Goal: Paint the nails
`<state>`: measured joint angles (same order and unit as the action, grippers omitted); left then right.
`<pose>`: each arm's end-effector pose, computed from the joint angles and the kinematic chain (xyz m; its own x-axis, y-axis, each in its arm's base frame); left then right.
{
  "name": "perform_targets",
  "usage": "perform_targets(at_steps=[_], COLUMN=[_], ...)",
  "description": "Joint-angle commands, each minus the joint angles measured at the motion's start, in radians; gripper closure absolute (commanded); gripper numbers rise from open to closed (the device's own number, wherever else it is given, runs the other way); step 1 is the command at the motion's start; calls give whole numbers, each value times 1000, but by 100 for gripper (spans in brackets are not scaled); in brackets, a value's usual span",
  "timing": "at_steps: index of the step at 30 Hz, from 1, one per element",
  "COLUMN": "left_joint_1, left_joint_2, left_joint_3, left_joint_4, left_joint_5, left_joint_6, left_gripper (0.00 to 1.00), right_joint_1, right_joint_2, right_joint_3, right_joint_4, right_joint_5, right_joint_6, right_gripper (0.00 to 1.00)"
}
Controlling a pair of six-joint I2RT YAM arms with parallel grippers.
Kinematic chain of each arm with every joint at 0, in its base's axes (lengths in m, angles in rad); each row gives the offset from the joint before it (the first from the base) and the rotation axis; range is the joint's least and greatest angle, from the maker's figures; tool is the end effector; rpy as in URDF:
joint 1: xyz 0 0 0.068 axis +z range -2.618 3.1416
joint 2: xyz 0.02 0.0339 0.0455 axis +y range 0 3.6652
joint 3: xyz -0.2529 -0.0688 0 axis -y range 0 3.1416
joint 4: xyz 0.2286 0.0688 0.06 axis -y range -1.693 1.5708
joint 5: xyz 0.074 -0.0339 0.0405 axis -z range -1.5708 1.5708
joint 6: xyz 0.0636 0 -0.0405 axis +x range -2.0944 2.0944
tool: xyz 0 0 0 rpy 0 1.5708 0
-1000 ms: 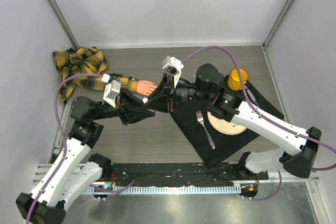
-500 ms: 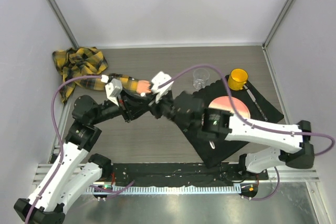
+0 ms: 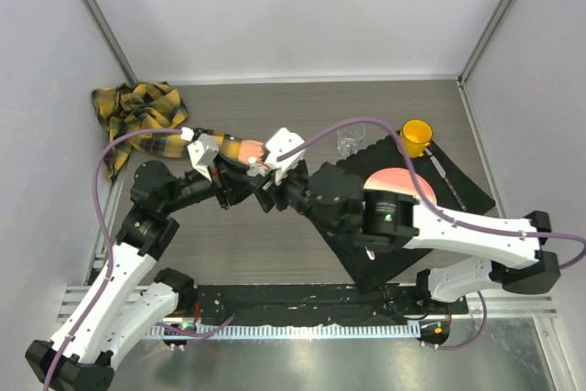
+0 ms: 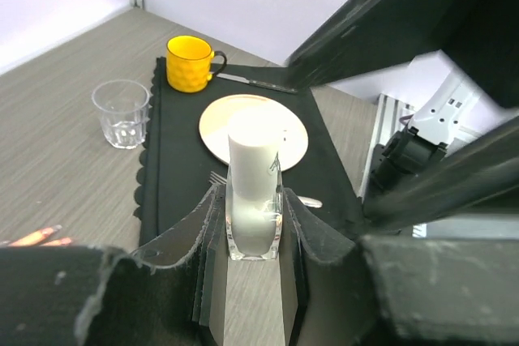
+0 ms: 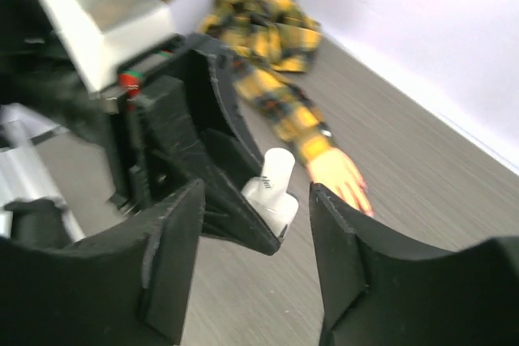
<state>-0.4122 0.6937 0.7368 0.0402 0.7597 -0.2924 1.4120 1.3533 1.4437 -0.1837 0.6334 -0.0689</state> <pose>0.1392 -0.1087 0.3550 -0.1920 -0.1441 -0.9708 0.9023 0.3632 -0.2324 0.0866 0.3025 0.4292 0.0337 -0.1406 -0.9895 -0.7020 0.7013 -0.1236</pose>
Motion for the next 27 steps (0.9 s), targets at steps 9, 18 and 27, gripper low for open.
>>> perform_targets(at_steps=[9, 18, 27], left_joint_1=[1, -4, -5], left_joint_2=[29, 35, 26], left_joint_3=[-17, -17, -19], left_joint_4=[340, 356, 354], left_joint_5=[308, 329, 314], left_joint_6=[-223, -241, -231], left_gripper=[100, 100, 100], right_joint_1=[-402, -433, -443], right_joint_2=[-148, -102, -63], right_joint_3=[-39, -62, -57], right_joint_4=[-36, 102, 119], right_joint_5=[-1035, -1245, -1253], right_joint_6=[221, 287, 294], right_gripper=[39, 51, 88])
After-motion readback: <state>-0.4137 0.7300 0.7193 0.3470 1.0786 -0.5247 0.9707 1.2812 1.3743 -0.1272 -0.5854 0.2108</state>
